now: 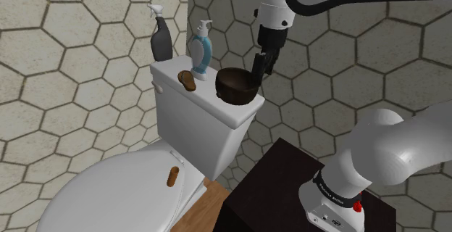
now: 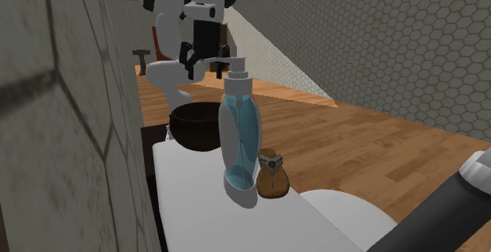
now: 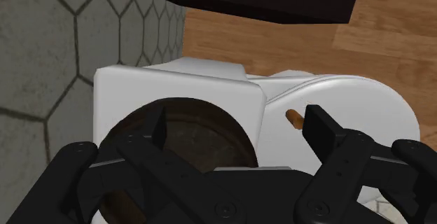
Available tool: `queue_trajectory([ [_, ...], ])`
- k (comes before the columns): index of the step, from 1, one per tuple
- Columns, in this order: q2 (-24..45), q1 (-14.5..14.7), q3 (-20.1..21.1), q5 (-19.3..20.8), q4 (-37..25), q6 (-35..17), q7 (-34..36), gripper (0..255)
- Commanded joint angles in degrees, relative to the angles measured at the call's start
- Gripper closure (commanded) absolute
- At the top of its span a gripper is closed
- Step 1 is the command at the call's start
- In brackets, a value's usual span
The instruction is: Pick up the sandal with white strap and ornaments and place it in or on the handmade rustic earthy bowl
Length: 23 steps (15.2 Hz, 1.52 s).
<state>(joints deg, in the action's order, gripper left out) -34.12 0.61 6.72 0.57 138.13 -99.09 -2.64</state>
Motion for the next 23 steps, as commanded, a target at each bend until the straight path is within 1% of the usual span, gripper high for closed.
queue_trajectory([
  [1,3.4,-0.3,0.5,0.0,-0.8,-4.0,1.1,0],
  [7,14.8,-1.2,2.2,0.9,-5.9,-13.8,5.0,0],
  [12,24.6,-1.8,3.3,2.7,-12.1,-20.2,8.5,0],
  [17,34.4,-2.0,3.9,5.3,-20.1,-24.7,12.1,0],
  [23,46.2,-1.3,3.6,8.8,-32.1,-27.7,16.2,0],
])
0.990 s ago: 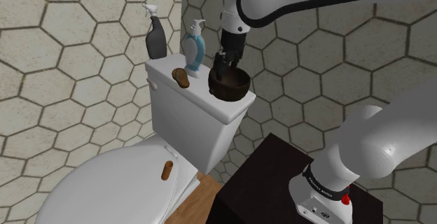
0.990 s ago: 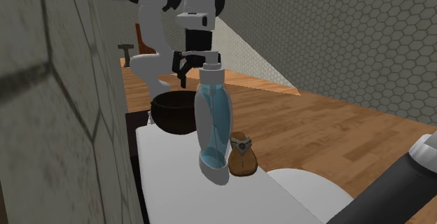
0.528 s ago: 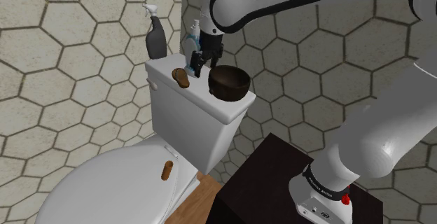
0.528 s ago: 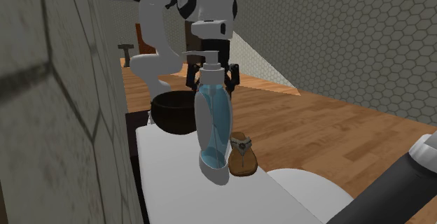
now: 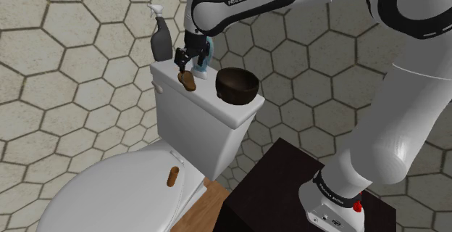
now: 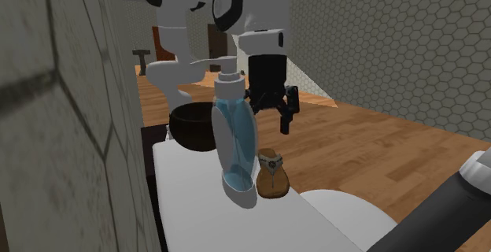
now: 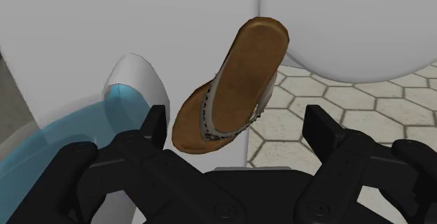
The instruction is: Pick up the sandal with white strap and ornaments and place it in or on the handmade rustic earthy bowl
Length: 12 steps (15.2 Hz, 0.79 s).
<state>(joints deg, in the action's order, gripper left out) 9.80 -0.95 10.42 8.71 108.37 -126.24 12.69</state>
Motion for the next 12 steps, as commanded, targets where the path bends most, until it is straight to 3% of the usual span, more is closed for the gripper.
queue_trajectory([
  [1,3.1,0.3,-0.1,0.9,-3.2,-0.7,1.0,0],
  [8,6.4,0.4,-0.6,2.0,-1.9,-5.2,1.7,0],
  [12,6.4,0.4,-0.6,2.0,-1.9,-5.2,1.7,0],
])
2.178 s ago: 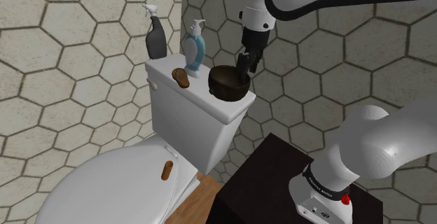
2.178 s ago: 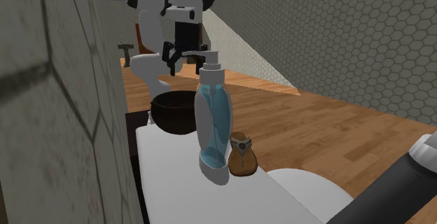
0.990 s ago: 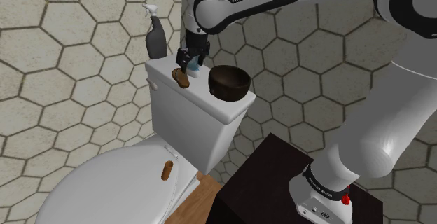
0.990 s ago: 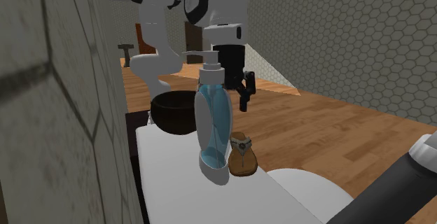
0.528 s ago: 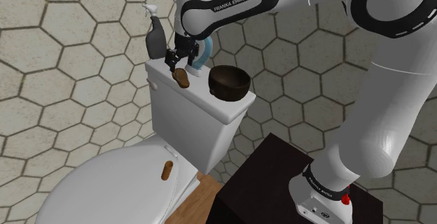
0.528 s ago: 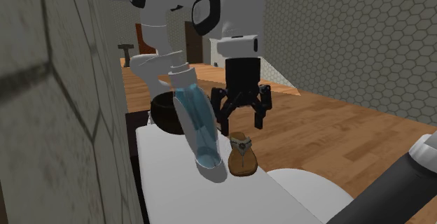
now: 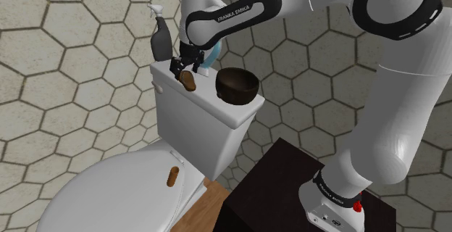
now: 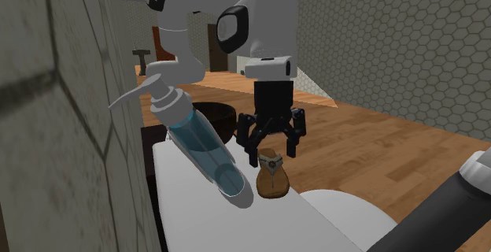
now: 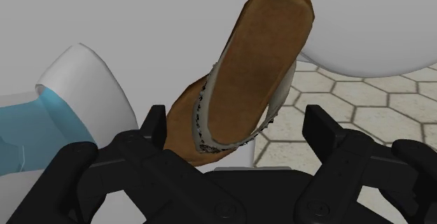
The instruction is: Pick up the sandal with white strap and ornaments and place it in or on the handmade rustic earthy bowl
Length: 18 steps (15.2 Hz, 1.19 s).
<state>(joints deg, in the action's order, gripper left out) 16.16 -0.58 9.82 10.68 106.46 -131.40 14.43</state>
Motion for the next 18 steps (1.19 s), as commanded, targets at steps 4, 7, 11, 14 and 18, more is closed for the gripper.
queue_trajectory([
  [4,0.0,0.0,0.0,0.0,0.0,0.0,0.0,0],
  [7,0.0,0.0,0.0,0.0,0.0,-0.1,0.0,255],
  [11,0.0,0.0,0.0,0.0,0.0,-0.1,0.0,255],
  [14,0.0,0.0,0.0,0.0,0.0,-0.1,0.0,255],
  [18,-1.2,-0.1,0.2,-0.6,-1.4,2.6,-0.6,255],
])
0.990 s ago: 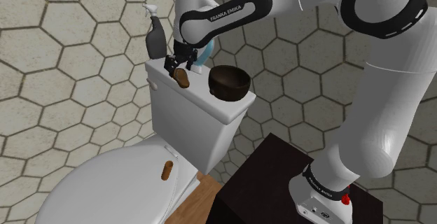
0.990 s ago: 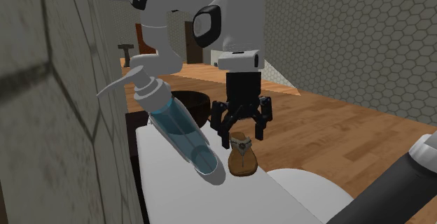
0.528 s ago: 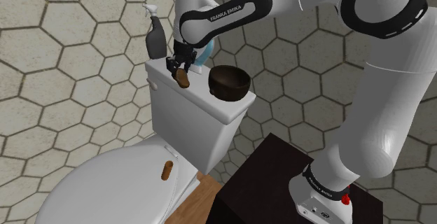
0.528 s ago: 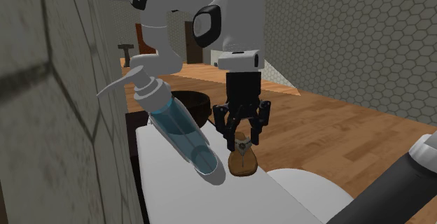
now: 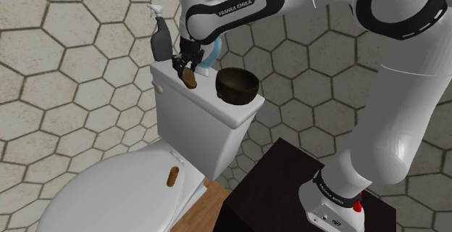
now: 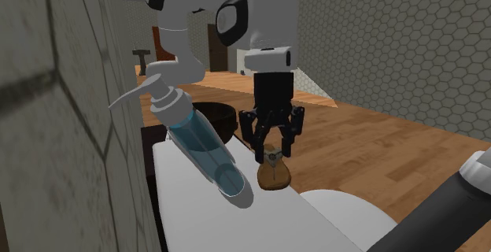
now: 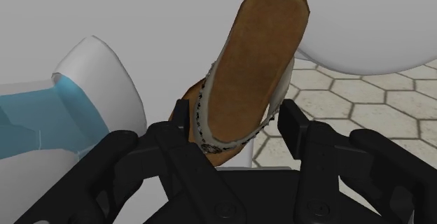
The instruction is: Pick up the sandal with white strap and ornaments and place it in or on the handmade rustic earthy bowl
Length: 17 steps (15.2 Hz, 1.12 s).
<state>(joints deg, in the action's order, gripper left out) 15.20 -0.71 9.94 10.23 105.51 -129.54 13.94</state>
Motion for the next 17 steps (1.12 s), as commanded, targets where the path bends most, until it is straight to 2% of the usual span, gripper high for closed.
queue_trajectory([
  [1,-0.5,0.0,0.1,-0.3,-0.9,1.4,-0.2,255],
  [17,-3.6,0.0,0.5,-1.8,-9.2,12.6,-2.0,255],
])
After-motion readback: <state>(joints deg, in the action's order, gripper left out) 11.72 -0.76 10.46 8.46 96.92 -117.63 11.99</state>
